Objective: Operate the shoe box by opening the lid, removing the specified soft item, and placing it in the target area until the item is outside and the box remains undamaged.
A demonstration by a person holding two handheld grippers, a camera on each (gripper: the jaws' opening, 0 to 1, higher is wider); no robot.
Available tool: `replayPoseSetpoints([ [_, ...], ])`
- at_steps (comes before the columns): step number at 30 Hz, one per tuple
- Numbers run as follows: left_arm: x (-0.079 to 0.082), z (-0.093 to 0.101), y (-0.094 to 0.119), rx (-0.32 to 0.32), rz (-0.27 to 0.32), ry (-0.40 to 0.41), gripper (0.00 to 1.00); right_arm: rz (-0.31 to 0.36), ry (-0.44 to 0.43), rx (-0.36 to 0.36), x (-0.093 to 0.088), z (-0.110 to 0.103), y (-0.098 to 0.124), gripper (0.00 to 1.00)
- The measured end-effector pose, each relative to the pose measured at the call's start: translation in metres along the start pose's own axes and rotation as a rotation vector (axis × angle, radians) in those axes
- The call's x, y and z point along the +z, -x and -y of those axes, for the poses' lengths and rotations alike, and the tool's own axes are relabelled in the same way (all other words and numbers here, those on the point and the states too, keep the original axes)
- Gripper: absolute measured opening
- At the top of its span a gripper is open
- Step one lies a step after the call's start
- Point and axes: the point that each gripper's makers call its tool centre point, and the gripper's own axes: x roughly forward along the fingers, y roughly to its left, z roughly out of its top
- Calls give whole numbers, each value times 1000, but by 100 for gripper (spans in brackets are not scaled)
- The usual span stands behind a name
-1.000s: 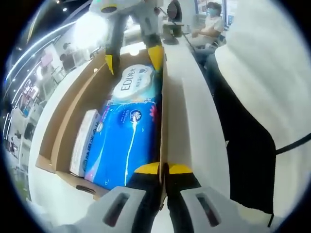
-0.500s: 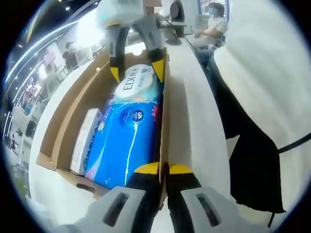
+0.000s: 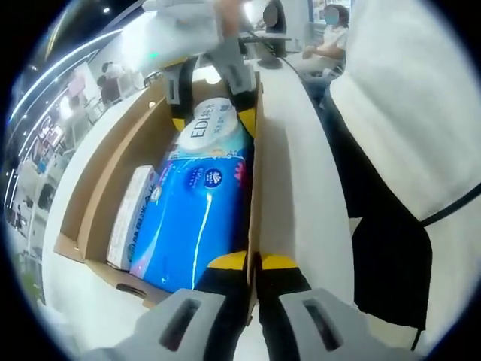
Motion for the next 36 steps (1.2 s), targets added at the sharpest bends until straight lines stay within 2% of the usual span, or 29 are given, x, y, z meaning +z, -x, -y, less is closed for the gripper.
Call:
replayPoseSetpoints([
  [5, 0, -1, 0, 21, -5, 12, 3, -57, 22, -11, -2, 0, -11, 66],
  [11, 0, 0, 0, 3, -7, 6, 3, -160, 52, -51, -7, 1, -17, 67],
  [36, -2, 0, 1, -35, -28, 16, 2, -171, 63, -17, -6, 1, -19, 66],
])
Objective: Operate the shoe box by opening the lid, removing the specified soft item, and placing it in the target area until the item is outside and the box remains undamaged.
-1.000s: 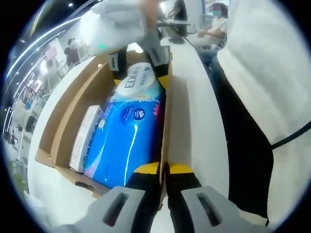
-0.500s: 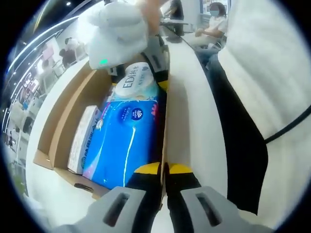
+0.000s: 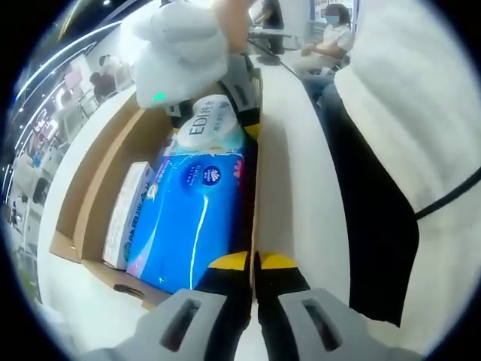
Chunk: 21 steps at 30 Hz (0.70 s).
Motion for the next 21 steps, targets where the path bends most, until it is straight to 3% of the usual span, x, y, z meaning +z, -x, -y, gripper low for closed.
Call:
replayPoseSetpoints([
  [10, 1, 0, 0, 37, 3, 7, 2, 14, -17, -35, 0, 0, 3, 64],
  [13, 2, 1, 0, 70, 16, -80, 2, 54, -17, -48, 1, 1, 8, 63],
  [18, 0, 0, -2, 27, -5, 12, 2, 102, -8, -41, 1, 1, 20, 60],
  [21, 1, 0, -2, 14, -9, 14, 2, 129, -21, -24, 2, -4, 27, 60],
])
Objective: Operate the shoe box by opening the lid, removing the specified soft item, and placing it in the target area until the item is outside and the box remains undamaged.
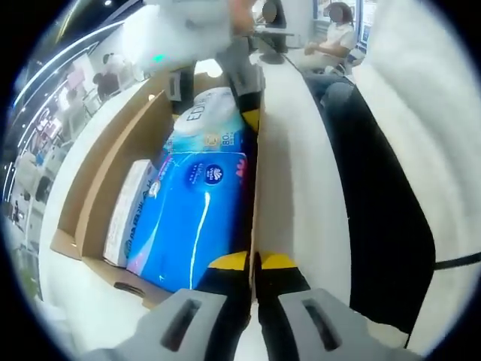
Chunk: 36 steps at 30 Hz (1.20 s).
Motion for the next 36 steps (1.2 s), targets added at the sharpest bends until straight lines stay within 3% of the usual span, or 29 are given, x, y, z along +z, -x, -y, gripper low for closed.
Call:
replayPoseSetpoints([
  [17, -1, 2, 2, 18, 2, -2, 2, 1, 12, -62, 4, 3, 20, 60],
  [21, -2, 2, 2, 19, 3, -3, 2, 49, -69, -63, 11, 6, 31, 60],
  [28, -2, 2, 2, 21, 4, 2, 2, 88, -71, -100, 25, 18, 50, 60],
  [33, -2, 2, 3, 22, 5, 5, 3, 97, -17, -64, 31, 5, 65, 60],
  [36, -2, 2, 3, 27, 8, 0, 3, 38, 58, -72, 26, 1, 67, 60],
])
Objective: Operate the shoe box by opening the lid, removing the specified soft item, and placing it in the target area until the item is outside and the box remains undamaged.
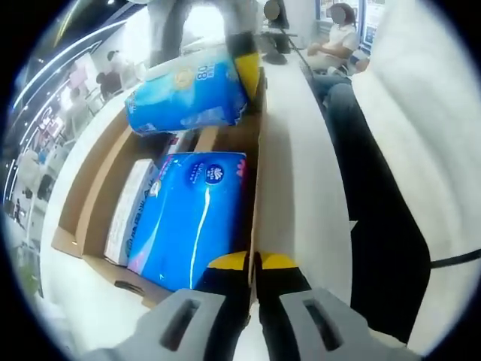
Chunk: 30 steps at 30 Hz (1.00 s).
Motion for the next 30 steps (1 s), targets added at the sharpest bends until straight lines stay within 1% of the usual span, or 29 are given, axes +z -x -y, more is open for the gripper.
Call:
replayPoseSetpoints([
  [1, 0, 0, 0, 1, 1, -2, 3, -6, 26, -23, 0, 2, 1, 60],
  [3, 0, 0, 0, 3, 3, -6, 3, -4, 12, -14, 2, 0, 3, 60],
  [6, 0, 0, 0, 0, -1, -1, 3, 22, -21, -6, 6, 5, 9, 60],
  [8, 0, 0, 0, 1, -3, -3, 3, 23, -26, -13, 6, 7, 10, 60],
  [11, 0, 0, -1, -1, -8, 3, 3, 12, -10, -22, 3, 7, 11, 60],
  [13, 0, 0, -1, 1, -8, 3, 3, 25, -6, -21, 3, 7, 14, 60],
  [16, 0, 0, -1, 2, -9, 0, 3, 41, -29, -10, 2, 6, 17, 60],
  [19, 0, -1, -1, 5, -8, 3, 3, 35, -22, -3, -1, 5, 18, 60],
  [23, 0, -2, -1, 6, -6, 2, 3, 10, 5, -11, -6, 6, 20, 60],
  [30, 0, -2, -1, 9, -5, 1, 3, 10, 25, -23, -5, 8, 30, 60],
])
